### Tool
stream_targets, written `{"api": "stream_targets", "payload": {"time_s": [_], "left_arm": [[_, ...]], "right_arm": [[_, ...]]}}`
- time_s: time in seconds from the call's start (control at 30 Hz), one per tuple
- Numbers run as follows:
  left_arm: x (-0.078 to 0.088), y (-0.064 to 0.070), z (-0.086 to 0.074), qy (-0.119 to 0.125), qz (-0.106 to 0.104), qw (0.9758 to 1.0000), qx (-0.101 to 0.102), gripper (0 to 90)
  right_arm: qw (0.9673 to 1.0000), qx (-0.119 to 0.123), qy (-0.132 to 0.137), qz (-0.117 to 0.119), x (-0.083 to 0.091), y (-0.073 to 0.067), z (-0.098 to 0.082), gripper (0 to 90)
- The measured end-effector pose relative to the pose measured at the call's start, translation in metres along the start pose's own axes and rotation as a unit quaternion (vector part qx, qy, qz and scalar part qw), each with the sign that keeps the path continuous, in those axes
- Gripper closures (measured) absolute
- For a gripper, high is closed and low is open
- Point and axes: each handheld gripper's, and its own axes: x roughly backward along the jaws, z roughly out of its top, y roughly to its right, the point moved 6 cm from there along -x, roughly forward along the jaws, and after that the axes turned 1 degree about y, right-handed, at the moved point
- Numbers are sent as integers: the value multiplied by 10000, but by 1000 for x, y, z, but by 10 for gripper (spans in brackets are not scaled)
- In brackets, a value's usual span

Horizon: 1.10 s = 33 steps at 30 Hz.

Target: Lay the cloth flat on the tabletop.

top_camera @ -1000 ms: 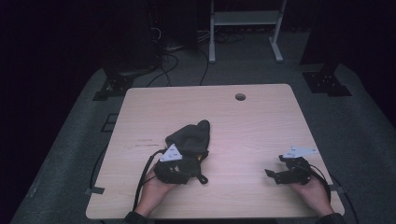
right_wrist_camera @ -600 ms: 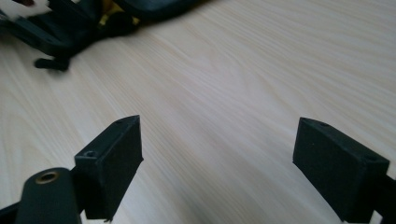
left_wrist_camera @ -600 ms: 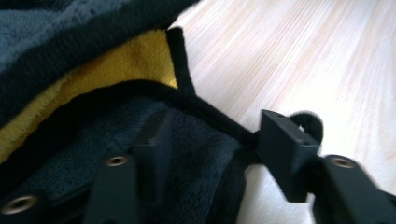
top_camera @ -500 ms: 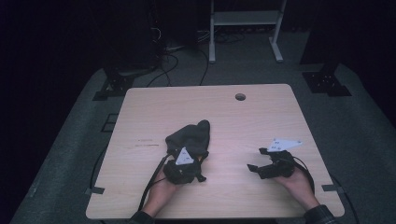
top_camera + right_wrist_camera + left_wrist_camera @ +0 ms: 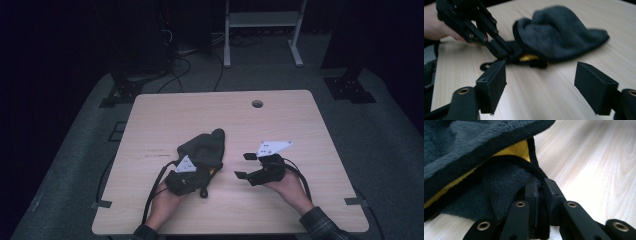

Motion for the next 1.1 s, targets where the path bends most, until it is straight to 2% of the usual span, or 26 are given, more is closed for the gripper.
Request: {"api": "stream_targets", "payload": {"time_s": [0.03, 0.1, 0.17, 0.23, 0.3, 0.33, 0.4, 0.43, 0.47, 0.5, 0.53, 0.57, 0.6, 0.67, 0.77, 0.83, 0.97, 1.03, 1.07, 1.1], "left_arm": [[3, -1, -1, 30, -28, 10000, 52, 809], [5, -2, -2, 51, -31, 9999, 87, 809], [9, -4, -4, 88, -61, 9998, 137, 809], [10, -4, -5, 87, -65, 9998, 144, 809], [11, -5, -5, 109, -78, 9998, 174, 809], [12, -5, -5, 107, -86, 9997, 178, 809], [12, -4, -5, 113, -92, 9997, 181, 809], [12, -4, -5, 130, -102, 9997, 186, 810], [12, -4, -5, 130, -102, 9997, 186, 810], [13, -4, -5, 124, -110, 9997, 178, 810], [13, -4, -5, 115, -114, 9997, 170, 810], [14, -5, -5, 112, -102, 9998, 155, 811], [16, -5, -6, 119, -96, 9998, 162, 811], [18, -7, -6, 130, -81, 9998, 162, 812], [21, -10, -5, 170, -47, 9997, 185, 812], [26, -15, -5, 241, 16, 9994, 240, 813], [33, -22, -5, 327, 126, 9989, 317, 813], [42, -30, -5, 425, 231, 9980, 412, 813], [42, -30, -5, 425, 231, 9980, 412, 813], [47, -36, -6, 492, 311, 9972, 480, 814]], "right_arm": [[9999, 43, 40, 143, -8, -4, 7, 290], [9998, 70, 26, 172, -13, -6, 10, 291], [9995, 191, -91, 236, -32, -10, 16, 296], [9994, 206, -116, 255, -37, -11, 17, 296], [9990, 266, -182, 315, -52, -14, 19, 296], [9984, 335, -301, 351, -65, -17, 19, 296], [9982, 375, -329, 347, -69, -18, 19, 297], [9975, 470, -439, 284, -80, -20, 17, 323], [9975, 470, -439, 284, -80, -20, 17, 323], [9971, 515, -534, 181, -87, -20, 15, 439], [9971, 515, -534, 181, -87, -20, 15, 439], [9970, 536, -528, 161, -88, -20, 15, 497], [9972, 513, -528, 146, -87, -18, 15, 623], [9972, 488, -553, 133, -85, -16, 15, 709], [9977, 415, -516, 125, -79, -12, 15, 747], [9982, 316, -496, 85, -67, -5, 16, 782], [9988, 236, -422, 21, -53, 2, 17, 793], [9993, 129, -340, -46, -38, 9, 17, 801], [9993, 129, -340, -46, -38, 9, 17, 801], [9995, 86, -302, -82, -28, 13, 17, 802]]}}
